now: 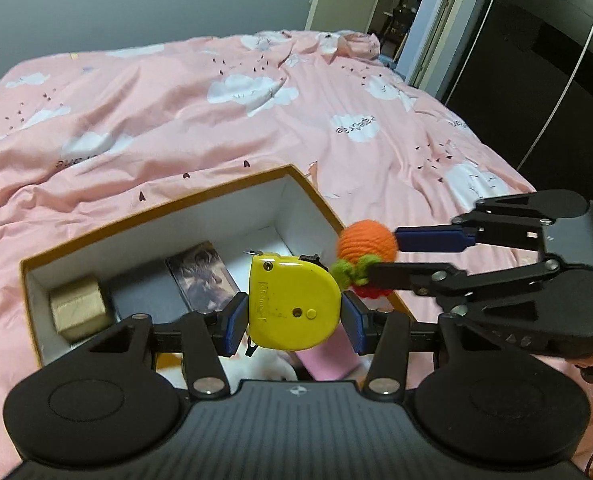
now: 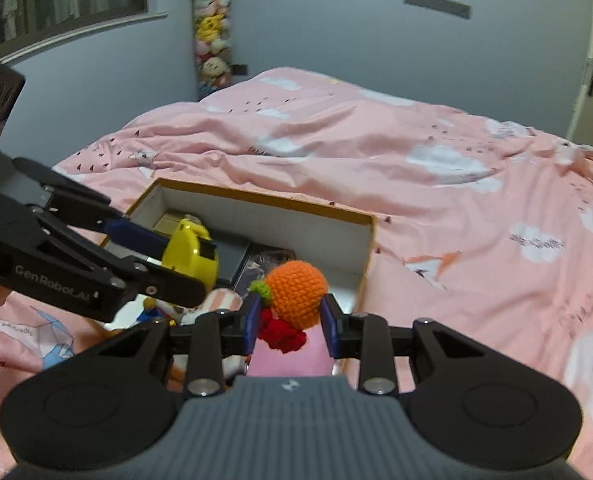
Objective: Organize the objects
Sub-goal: 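Carry the crochet fruit and tape measure over the orange box with both tools, then lower the fruit and tape measure into the box and open both tools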
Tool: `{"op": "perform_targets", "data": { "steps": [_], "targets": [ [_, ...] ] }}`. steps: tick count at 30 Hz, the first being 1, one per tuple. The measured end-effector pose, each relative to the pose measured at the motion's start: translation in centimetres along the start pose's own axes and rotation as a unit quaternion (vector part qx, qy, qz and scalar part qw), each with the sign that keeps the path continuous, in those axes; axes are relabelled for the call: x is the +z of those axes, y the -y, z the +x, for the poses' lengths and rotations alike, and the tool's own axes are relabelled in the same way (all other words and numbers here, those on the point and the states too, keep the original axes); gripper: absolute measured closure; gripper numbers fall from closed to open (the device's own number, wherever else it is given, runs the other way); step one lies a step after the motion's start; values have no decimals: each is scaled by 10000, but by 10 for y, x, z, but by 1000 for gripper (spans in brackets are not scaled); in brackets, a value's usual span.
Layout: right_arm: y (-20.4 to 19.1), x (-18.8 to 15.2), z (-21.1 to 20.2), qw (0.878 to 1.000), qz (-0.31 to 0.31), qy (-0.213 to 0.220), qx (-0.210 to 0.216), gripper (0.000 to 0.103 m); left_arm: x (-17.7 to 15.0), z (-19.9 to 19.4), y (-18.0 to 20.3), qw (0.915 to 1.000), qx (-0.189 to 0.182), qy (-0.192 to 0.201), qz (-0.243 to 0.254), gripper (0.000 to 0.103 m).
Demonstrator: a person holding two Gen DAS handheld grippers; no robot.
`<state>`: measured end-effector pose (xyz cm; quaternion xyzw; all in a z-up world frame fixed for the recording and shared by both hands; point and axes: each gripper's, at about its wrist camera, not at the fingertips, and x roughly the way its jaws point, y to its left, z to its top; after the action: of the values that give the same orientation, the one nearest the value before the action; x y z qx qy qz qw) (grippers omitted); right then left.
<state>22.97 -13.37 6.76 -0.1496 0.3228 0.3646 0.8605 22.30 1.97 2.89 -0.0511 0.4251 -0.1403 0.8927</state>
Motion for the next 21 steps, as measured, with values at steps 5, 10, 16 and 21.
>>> {"op": "perform_targets", "data": {
  "steps": [5,10,16,21],
  "targets": [
    [3,19,52,9977,-606,-299,74,70,19,38,-24,9993,32,-281,-240,47],
    [3,26,99,9895,-1300,-636,38,70,33,74,-45,9972,24,-555,-505,47],
    [-5,27,140,9679,-2287,-962,-396,70,39,108,-58,9927,83,-867,-829,47],
    [-10,19,159,9450,-3009,-1182,-489,70,42,125,-65,9888,28,-1029,-1080,47]
  ]
}}
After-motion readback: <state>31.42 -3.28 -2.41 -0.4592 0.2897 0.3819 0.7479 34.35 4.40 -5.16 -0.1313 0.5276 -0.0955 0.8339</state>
